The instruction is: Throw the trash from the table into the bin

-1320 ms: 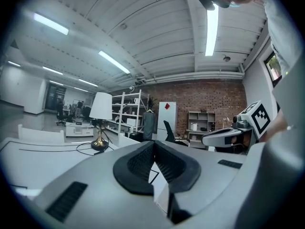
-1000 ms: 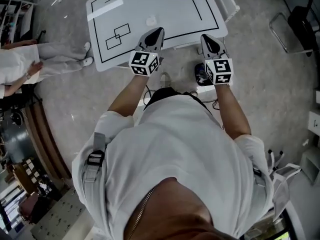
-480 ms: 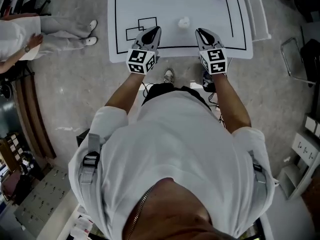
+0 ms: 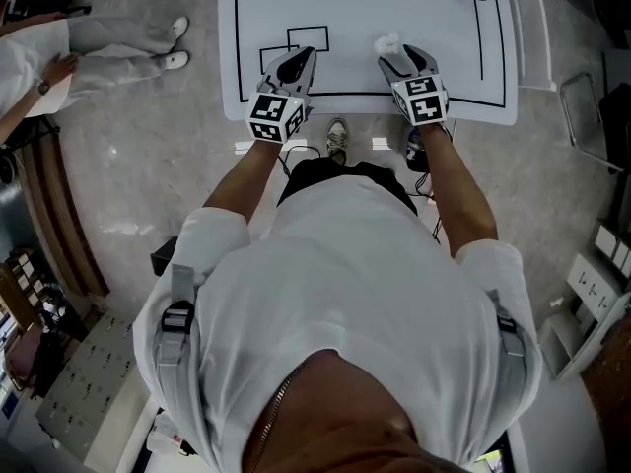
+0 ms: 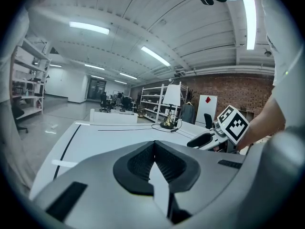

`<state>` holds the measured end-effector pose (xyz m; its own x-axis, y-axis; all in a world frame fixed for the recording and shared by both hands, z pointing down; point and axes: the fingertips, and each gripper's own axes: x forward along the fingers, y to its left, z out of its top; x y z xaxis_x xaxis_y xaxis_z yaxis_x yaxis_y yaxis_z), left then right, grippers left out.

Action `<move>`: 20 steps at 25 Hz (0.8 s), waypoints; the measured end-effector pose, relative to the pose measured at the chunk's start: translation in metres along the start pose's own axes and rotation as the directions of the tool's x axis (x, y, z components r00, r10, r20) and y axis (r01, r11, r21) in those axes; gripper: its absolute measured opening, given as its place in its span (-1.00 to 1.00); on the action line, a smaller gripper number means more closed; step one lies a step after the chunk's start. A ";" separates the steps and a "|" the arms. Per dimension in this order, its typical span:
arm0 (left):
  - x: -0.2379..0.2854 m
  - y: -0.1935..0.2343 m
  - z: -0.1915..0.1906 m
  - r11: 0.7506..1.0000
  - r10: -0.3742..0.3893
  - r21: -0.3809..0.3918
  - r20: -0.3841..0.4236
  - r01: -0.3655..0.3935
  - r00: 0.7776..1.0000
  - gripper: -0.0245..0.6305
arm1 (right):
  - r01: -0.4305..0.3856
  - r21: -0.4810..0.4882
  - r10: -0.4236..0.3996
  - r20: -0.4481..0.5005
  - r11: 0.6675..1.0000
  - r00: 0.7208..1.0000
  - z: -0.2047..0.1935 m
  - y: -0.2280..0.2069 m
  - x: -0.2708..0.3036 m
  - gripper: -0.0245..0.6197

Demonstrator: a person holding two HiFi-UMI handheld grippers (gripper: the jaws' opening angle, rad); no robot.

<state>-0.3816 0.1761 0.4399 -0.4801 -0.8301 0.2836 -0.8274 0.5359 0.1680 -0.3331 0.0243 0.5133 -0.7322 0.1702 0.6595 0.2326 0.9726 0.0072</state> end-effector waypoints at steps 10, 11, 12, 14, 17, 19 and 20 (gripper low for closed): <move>0.006 0.024 0.000 1.000 0.002 -0.024 -0.011 -0.002 1.000 -0.89 | 0.042 -0.045 -0.048 -0.140 0.998 0.989 -0.008 -0.003 0.045 -0.20; 0.006 0.024 0.000 1.000 0.003 -0.024 -0.013 -0.003 1.000 -0.89 | 0.049 -0.049 -0.056 -0.143 0.998 0.988 -0.007 -0.003 0.044 -0.32; 0.006 0.024 0.000 1.000 0.002 -0.023 -0.017 -0.002 1.000 -0.89 | 0.056 -0.052 -0.063 -0.143 0.997 0.988 -0.007 -0.003 0.043 -0.43; 0.007 0.023 0.000 1.000 -0.003 -0.022 -0.028 0.003 1.000 -0.89 | 0.063 -0.054 -0.070 -0.139 0.997 0.988 -0.005 -0.004 0.039 -0.56; 0.010 0.018 0.002 1.000 -0.015 -0.012 -0.025 0.014 1.000 -0.89 | 0.079 -0.047 -0.084 -0.114 0.996 0.990 -0.002 -0.007 0.030 -0.58; 0.014 0.012 0.004 1.000 -0.029 -0.003 -0.015 0.029 0.999 -0.89 | 0.098 -0.041 -0.102 -0.086 0.994 0.991 -0.001 -0.011 0.019 -0.58; 0.016 0.007 0.004 0.999 -0.040 0.002 -0.012 0.040 0.999 -0.89 | 0.111 -0.036 -0.114 -0.072 0.993 0.991 0.000 -0.014 0.012 -0.58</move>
<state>-0.3961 0.1660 0.4414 -0.4429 -0.8491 0.2877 -0.8467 0.5017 0.1772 -0.3445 0.0125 0.5211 -0.7057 0.0465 0.7070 0.1724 0.9791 0.1076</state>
